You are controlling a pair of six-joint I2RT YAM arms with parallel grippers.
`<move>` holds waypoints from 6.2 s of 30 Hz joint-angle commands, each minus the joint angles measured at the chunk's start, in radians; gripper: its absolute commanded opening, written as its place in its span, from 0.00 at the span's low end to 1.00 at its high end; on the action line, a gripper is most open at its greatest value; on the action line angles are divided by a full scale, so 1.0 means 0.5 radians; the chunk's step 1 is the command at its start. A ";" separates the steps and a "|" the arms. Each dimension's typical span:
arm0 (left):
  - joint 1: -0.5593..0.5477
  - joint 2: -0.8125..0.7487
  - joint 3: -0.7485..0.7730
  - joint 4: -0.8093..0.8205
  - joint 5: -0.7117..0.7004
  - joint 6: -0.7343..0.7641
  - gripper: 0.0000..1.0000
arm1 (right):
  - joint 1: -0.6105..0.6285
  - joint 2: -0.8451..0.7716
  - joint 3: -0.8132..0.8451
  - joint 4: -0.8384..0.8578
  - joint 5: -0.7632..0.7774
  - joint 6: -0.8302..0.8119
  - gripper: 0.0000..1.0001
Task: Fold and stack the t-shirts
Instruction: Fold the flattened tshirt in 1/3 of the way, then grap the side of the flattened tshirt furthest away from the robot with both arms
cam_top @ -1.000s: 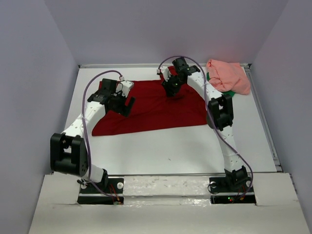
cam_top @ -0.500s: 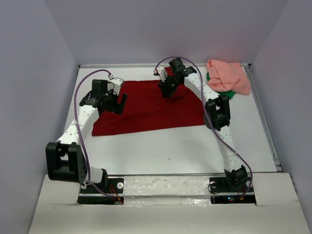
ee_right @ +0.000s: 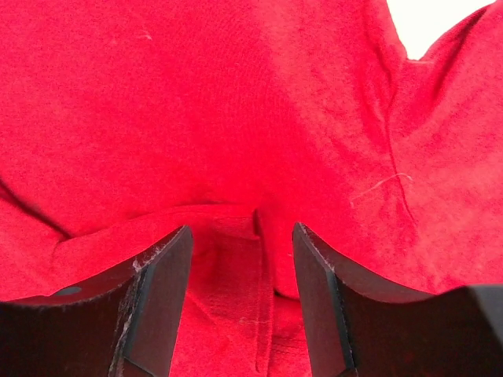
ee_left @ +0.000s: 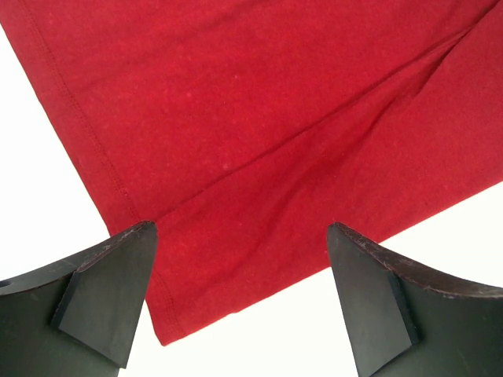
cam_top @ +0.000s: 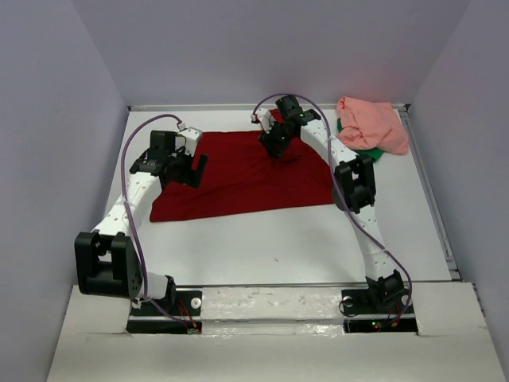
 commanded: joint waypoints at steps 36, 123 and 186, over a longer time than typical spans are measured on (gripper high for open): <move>0.021 -0.076 -0.019 0.009 0.052 -0.004 0.99 | 0.013 -0.020 -0.090 0.109 0.001 0.032 0.00; 0.021 -0.112 0.006 -0.009 0.080 -0.019 0.99 | 0.013 -0.217 -0.001 0.247 0.031 0.066 1.00; 0.551 2.056 2.285 -0.101 0.288 -0.145 0.99 | -0.316 -0.702 -0.673 0.305 0.743 0.296 1.00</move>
